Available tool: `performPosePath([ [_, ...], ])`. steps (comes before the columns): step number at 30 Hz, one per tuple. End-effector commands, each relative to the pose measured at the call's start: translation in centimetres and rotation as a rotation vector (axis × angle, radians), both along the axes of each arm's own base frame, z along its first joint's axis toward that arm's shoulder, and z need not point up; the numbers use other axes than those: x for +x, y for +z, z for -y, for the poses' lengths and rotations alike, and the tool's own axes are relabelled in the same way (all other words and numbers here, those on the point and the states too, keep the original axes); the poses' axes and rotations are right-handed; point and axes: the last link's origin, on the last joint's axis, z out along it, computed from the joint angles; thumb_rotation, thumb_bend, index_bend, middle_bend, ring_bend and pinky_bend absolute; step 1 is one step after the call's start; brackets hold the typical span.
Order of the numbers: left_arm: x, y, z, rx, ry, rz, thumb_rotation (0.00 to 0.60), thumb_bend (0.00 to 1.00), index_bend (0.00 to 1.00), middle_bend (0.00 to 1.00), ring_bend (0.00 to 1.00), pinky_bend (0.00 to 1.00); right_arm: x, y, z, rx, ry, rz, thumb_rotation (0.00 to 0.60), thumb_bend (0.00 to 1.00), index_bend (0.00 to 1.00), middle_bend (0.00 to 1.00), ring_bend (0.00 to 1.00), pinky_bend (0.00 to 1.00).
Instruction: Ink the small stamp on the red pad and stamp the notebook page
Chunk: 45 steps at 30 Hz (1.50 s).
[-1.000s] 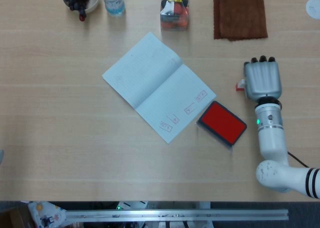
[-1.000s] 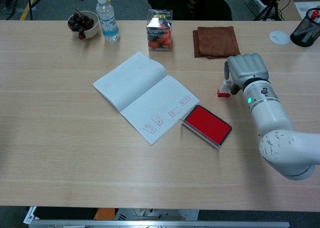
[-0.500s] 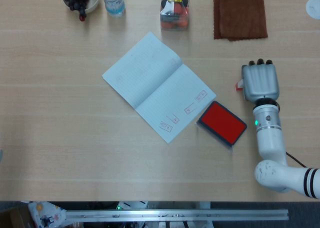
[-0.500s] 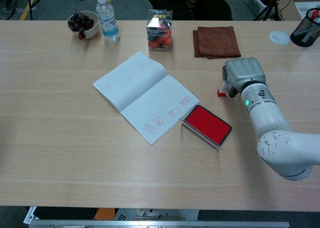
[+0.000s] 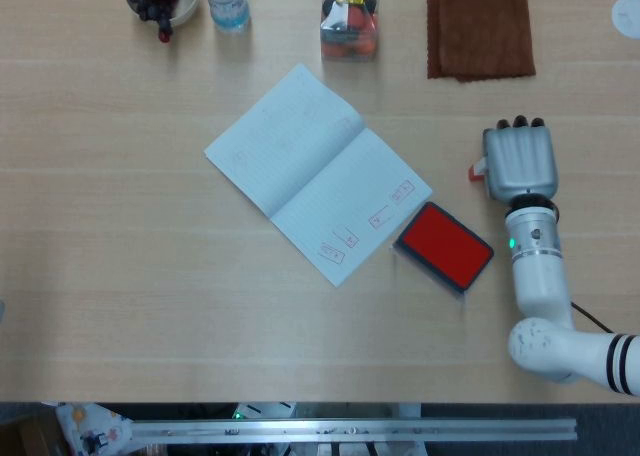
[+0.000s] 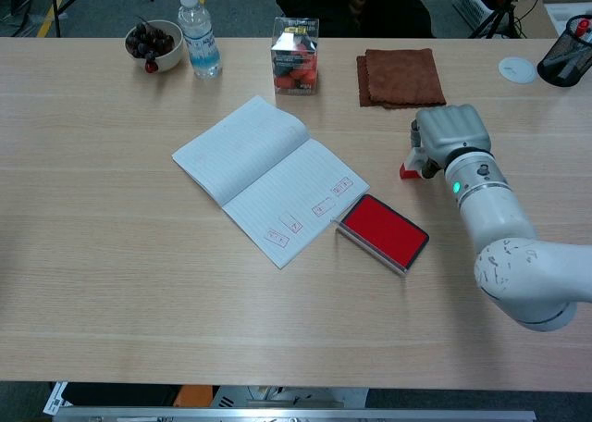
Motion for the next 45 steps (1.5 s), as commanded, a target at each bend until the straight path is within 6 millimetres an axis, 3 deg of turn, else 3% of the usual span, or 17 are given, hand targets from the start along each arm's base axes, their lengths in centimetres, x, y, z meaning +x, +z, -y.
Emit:
performPosePath([
  [1,0.0,0.0,0.0,0.0,0.003,0.0,0.6,0.27,0.04,0.05,0.03,0.06,0.1,0.1,-0.1,0.002,0.009,0.002,0.6,0.37,0.57,0.41,0.27,0.29],
  [7,0.1,0.0,0.0,0.001,0.0,0.0,0.6,0.27,0.04,0.05,0.03,0.06,1.1,1.5,-1.0,0.037,0.076,0.023,0.6,0.37,0.58,0.42,0.27,0.29],
  [17,0.6,-0.2,-0.1,-0.006,-0.009,-0.004,0.6,0.27,0.04,0.05,0.03,0.06,4.0,3.2,-4.4,0.177,0.302,0.007,0.6,0.37,0.59,0.43,0.27,0.29],
  [28,0.3,0.0,0.4,-0.002,0.009,-0.006,0.6,0.27,0.04,0.05,0.03,0.06,3.9,1.0,-7.1,0.297,0.427,-0.06,0.6,0.37,0.61,0.44,0.27,0.29],
  [45,-0.2,0.2,0.5,0.0,0.017,-0.002,0.6,0.27,0.04,0.05,0.03,0.06,2.9,-1.2,-7.4,0.302,0.495,-0.122,0.6,0.37,0.62,0.44,0.28,0.29],
])
